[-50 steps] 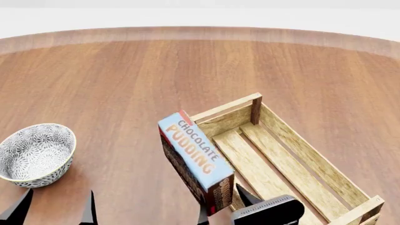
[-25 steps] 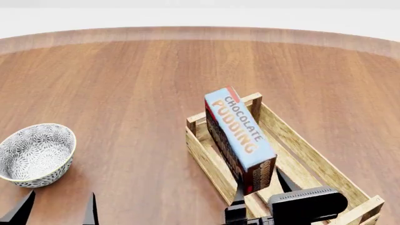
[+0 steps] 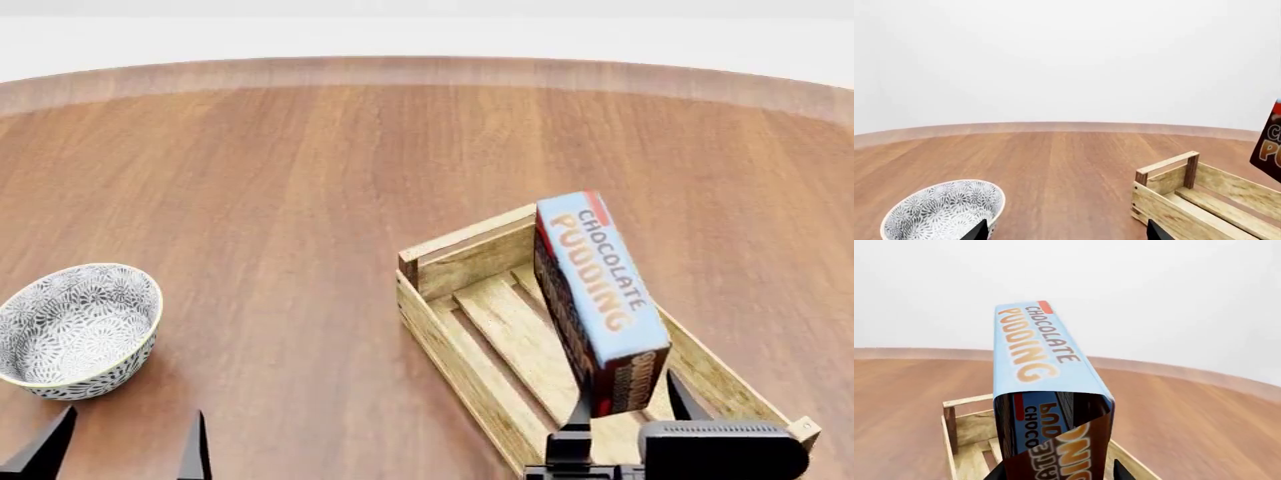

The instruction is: Pick up the chocolate pudding and put it in the tray.

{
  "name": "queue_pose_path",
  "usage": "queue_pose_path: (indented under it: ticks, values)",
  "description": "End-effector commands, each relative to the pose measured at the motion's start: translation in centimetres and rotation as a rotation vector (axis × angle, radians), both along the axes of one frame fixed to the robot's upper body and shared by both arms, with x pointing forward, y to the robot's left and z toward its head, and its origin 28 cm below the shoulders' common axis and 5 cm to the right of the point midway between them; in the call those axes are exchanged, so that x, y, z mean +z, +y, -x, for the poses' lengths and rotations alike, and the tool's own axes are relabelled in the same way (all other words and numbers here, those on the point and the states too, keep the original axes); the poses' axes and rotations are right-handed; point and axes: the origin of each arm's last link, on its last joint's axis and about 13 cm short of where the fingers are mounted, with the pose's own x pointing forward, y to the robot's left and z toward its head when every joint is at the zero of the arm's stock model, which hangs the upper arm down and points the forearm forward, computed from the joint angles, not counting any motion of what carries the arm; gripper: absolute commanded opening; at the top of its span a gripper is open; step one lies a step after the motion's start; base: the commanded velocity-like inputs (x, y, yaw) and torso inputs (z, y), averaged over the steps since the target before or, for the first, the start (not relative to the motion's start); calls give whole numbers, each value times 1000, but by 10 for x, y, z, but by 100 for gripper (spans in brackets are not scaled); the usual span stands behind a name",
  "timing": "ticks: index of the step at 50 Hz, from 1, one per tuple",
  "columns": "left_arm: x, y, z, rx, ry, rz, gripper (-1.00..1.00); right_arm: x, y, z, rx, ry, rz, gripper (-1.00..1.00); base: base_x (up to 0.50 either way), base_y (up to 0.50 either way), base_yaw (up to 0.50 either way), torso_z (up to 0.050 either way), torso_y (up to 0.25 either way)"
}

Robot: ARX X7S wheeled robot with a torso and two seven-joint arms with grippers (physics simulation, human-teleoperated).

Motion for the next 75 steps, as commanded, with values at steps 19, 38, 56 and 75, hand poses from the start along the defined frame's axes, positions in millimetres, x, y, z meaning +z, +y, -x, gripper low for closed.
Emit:
queue_pose_path:
  ticks: [19,38,56,75]
  values:
    - [-3,1,0,4,4,5,100,-21,-5,-10,-69,29,21,-100,0,0,0,0,1]
    - [-2,0,-1,2,2,0,100,-30,-5,-11,-76,50,23,-100,0,0,0,0,0]
    - [-1,0,0,2,-1,5,100,-32,-6,-7,-79,52,41,100,0,0,0,0,0]
    - [6,1,3,4,-19,4,100,-27,-3,3,-75,14,9,100,0,0,0,0,0]
